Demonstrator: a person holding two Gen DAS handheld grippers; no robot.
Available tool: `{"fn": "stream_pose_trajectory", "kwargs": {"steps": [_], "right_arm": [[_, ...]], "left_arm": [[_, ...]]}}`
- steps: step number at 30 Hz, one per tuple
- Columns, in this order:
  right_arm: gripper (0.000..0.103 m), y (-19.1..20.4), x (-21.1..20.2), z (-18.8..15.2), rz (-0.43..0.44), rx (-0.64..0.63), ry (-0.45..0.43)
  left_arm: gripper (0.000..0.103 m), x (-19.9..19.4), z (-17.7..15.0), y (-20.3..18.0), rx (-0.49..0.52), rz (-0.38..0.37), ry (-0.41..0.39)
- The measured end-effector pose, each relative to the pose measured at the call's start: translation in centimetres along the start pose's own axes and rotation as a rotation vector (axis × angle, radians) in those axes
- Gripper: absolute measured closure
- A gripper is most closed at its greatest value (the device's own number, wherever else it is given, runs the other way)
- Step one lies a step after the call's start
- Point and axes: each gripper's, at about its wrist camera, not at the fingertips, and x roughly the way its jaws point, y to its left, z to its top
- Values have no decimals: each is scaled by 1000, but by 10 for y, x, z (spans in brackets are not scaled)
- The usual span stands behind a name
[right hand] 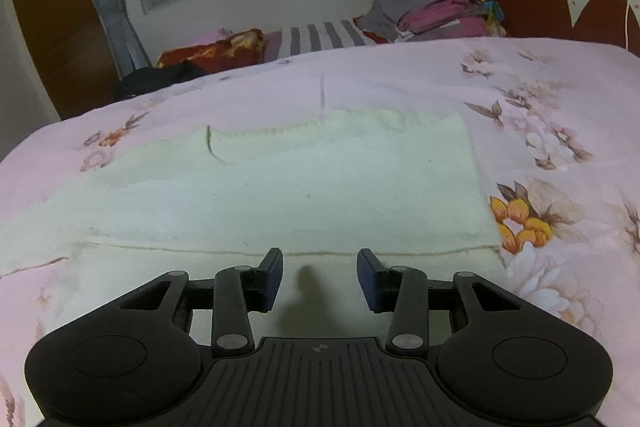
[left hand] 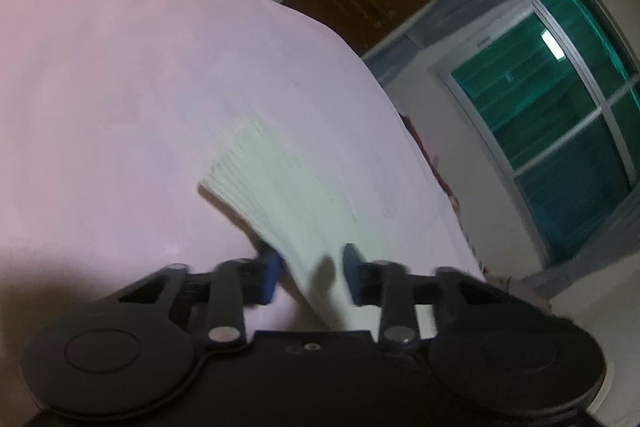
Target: Fold small clothes
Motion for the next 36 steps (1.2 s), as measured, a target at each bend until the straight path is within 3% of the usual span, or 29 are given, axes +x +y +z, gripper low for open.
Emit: {"fn": "stream_pose_trajectory", "kwargs": {"steps": [5, 8, 11, 16, 20, 25, 30, 33, 36], "right_arm": [[61, -5, 0, 4, -29, 11, -3], [61, -14, 0, 3, -50, 38, 6], [61, -22, 0, 2, -58, 66, 13], [61, -32, -4, 3, -62, 81, -3], [61, -40, -3, 4, -60, 106, -14], [61, -52, -9, 4, -45, 133, -28], [61, -72, -17, 9, -47, 171, -48], [61, -87, -23, 12, -50, 202, -63], [61, -103, -30, 12, -52, 225, -72]], "left_arm": [[101, 12, 17, -22, 31, -61, -71], [100, 36, 13, -22, 50, 47, -10], [100, 35, 11, -28, 53, 30, -20], [101, 23, -4, -71, 135, -32, -45], [101, 25, -24, -126, 276, -127, -1], [101, 43, -83, -216, 509, -236, 103], [100, 45, -181, -293, 740, -336, 222], [101, 48, -236, -326, 855, -382, 291], [101, 31, -297, -326, 937, -422, 370]]}}
